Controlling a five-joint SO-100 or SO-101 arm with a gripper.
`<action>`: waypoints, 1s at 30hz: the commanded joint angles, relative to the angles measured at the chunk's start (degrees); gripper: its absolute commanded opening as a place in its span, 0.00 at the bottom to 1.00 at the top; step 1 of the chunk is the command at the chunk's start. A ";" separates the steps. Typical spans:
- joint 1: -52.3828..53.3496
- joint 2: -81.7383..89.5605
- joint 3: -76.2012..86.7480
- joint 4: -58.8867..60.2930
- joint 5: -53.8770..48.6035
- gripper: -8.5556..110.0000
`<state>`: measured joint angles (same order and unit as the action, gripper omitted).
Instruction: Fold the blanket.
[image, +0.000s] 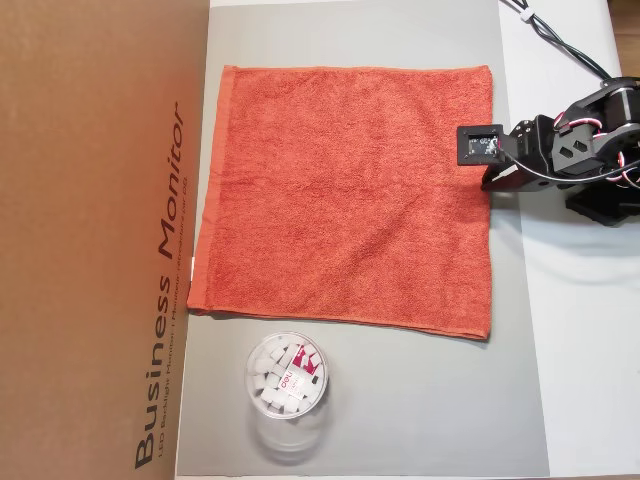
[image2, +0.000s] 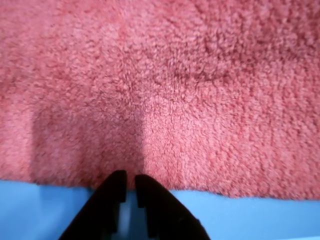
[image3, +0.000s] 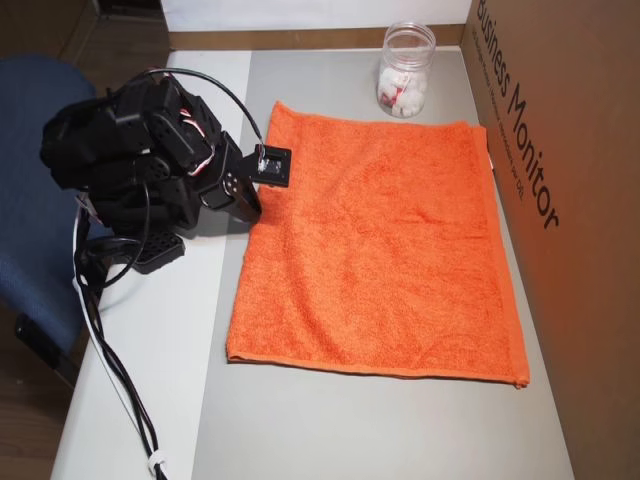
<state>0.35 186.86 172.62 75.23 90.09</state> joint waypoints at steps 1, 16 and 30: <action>-0.62 -4.48 -7.03 -0.18 -0.44 0.07; -5.36 -17.93 -26.46 -0.18 -0.44 0.08; -22.94 -30.94 -39.29 -0.18 -0.53 0.07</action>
<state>-19.69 157.32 137.11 75.32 90.00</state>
